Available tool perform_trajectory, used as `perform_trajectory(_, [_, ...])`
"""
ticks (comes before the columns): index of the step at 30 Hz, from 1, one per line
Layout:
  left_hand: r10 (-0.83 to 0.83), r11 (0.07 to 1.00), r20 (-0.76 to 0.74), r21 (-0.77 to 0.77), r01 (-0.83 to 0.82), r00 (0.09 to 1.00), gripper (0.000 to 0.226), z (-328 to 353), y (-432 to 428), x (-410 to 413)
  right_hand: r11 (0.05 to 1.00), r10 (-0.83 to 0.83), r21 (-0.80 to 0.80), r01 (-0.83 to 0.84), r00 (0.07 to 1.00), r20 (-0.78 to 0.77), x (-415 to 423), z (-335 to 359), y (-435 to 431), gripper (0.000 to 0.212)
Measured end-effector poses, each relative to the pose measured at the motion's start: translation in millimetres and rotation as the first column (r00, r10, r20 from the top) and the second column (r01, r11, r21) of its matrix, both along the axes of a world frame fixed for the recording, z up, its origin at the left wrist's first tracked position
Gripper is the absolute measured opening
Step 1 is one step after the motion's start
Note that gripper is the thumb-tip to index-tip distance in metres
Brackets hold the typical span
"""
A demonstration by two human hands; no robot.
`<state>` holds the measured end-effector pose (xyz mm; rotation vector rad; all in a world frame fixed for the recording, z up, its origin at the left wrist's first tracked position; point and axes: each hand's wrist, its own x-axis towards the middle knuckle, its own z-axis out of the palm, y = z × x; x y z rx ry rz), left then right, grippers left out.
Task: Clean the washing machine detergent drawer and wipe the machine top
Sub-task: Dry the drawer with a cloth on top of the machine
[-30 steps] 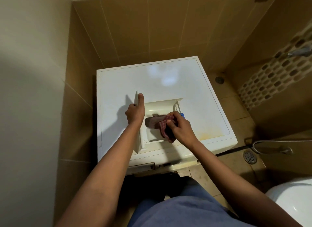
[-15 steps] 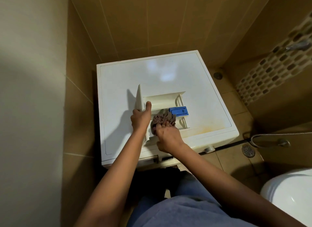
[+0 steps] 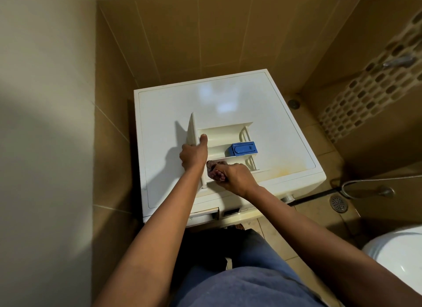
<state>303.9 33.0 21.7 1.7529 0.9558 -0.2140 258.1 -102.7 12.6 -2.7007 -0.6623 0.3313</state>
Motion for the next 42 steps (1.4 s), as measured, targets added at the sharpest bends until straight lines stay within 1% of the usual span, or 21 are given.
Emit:
perform_trajectory(4, [-0.017, 1.0, 0.006, 0.015, 0.017, 1.0, 0.067, -3, 2, 0, 0.996, -0.01, -0.085, 0.006, 0.999, -0.051, 7, 11, -5, 0.043])
perform_trajectory(9, [-0.027, 1.0, 0.016, 0.001, 0.027, 1.0, 0.062, -4, 2, 0, 0.924, -0.122, -0.367, 0.104, 0.992, -0.027, 13, 15, -42, 0.031])
perform_trajectory(12, [-0.015, 1.0, 0.018, -0.003, 0.015, 1.0, 0.061, -5, 1, -2, 0.9, -0.08, -0.435, 0.025, 0.991, -0.11, 10, 14, -31, 0.022])
perform_trajectory(15, [0.013, 1.0, 0.029, 0.001, -0.013, 0.999, 0.061, -4, -1, -1, 0.893, -0.058, -0.448, -0.041, 0.977, -0.205, 21, 23, -15, 0.019])
perform_trajectory(18, [0.025, 1.0, 0.028, 0.0, -0.025, 0.999, 0.064, -3, -3, 0, 0.916, 0.023, -0.384, -0.116, 0.971, -0.237, 28, 28, -4, 0.008])
perform_trajectory(22, [0.04, 0.999, 0.044, 0.004, -0.041, 0.998, 0.07, -3, -3, -1, 0.981, 0.069, -0.151, -0.12, 0.95, -0.306, 20, 26, 22, 0.005])
perform_trajectory(24, [0.041, 0.999, 0.051, 0.006, -0.041, 0.998, 0.07, -2, -3, -1, 0.999, 0.007, -0.033, -0.02, 0.936, -0.352, 18, 29, 17, 0.002])
perform_trajectory(25, [0.036, 0.999, 0.051, 0.005, -0.037, 0.998, 0.07, -1, -3, -1, 0.993, -0.036, 0.083, 0.079, 0.905, -0.424, 19, 31, 9, 0.004])
perform_trajectory(26, [0.033, 0.999, 0.051, 0.002, -0.033, 0.998, 0.07, -1, -3, -1, 0.953, -0.054, 0.224, 0.204, 0.84, -0.539, 19, 36, 0, 0.009])
perform_trajectory(27, [0.033, 0.999, 0.052, -0.002, -0.033, 0.998, 0.07, -1, -3, -1, 0.874, -0.028, 0.353, 0.333, 0.761, -0.648, 20, 43, -10, 0.012])
perform_trajectory(29, [0.034, 0.999, 0.053, -0.015, -0.033, 0.998, 0.071, -1, -2, -2, 0.663, 0.031, 0.486, 0.57, 0.628, -0.778, 19, 55, -29, 0.019])
perform_trajectory(31, [0.033, 0.999, 0.047, -0.019, -0.033, 0.998, 0.072, -1, -2, -4, 0.427, 0.009, 0.525, 0.737, 0.577, -0.817, 18, 62, -42, 0.021])
perform_trajectory(33, [0.031, 0.999, 0.042, -0.016, -0.031, 0.999, 0.073, -2, -2, -4, 0.165, -0.128, 0.53, 0.832, 0.55, -0.825, 20, 66, -52, 0.017])
perform_trajectory(34, [0.027, 0.999, 0.038, -0.017, -0.027, 0.999, 0.074, -2, -2, -4, 0.077, -0.238, 0.544, 0.836, 0.545, -0.804, 23, 66, -57, 0.017])
perform_trajectory(35, [0.023, 1.0, 0.033, -0.02, -0.023, 0.999, 0.075, -2, -2, -4, 0.071, -0.367, 0.577, 0.814, 0.559, -0.743, 27, 65, -62, 0.018])
perform_trajectory(36, [0.02, 1.0, 0.031, -0.023, -0.019, 0.999, 0.075, -2, -2, -4, 0.164, -0.508, 0.595, 0.787, 0.584, -0.633, 31, 62, -65, 0.02])
perform_trajectory(37, [0.018, 1.0, 0.029, -0.026, -0.018, 0.999, 0.075, -2, -2, -3, 0.315, -0.604, 0.569, 0.759, 0.623, -0.497, 36, 56, -68, 0.026])
perform_trajectory(38, [0.019, 0.999, 0.026, -0.027, -0.018, 0.999, 0.074, -1, -2, -2, 0.474, -0.638, 0.491, 0.731, 0.67, -0.381, 40, 49, -67, 0.033])
perform_trajectory(40, [0.02, 1.0, 0.014, -0.021, -0.02, 1.0, 0.073, -1, -2, -2, 0.718, -0.575, 0.259, 0.646, 0.76, -0.303, 41, 31, -52, 0.043])
perform_trajectory(41, [0.021, 1.0, 0.009, -0.016, -0.02, 1.0, 0.073, -2, -2, -1, 0.807, -0.534, 0.12, 0.578, 0.801, -0.269, 39, 17, -41, 0.047])
perform_trajectory(42, [0.019, 1.0, 0.006, -0.01, -0.019, 1.0, 0.074, -2, -2, -1, 0.855, -0.511, -0.012, 0.519, 0.837, -0.195, 36, 4, -31, 0.051])
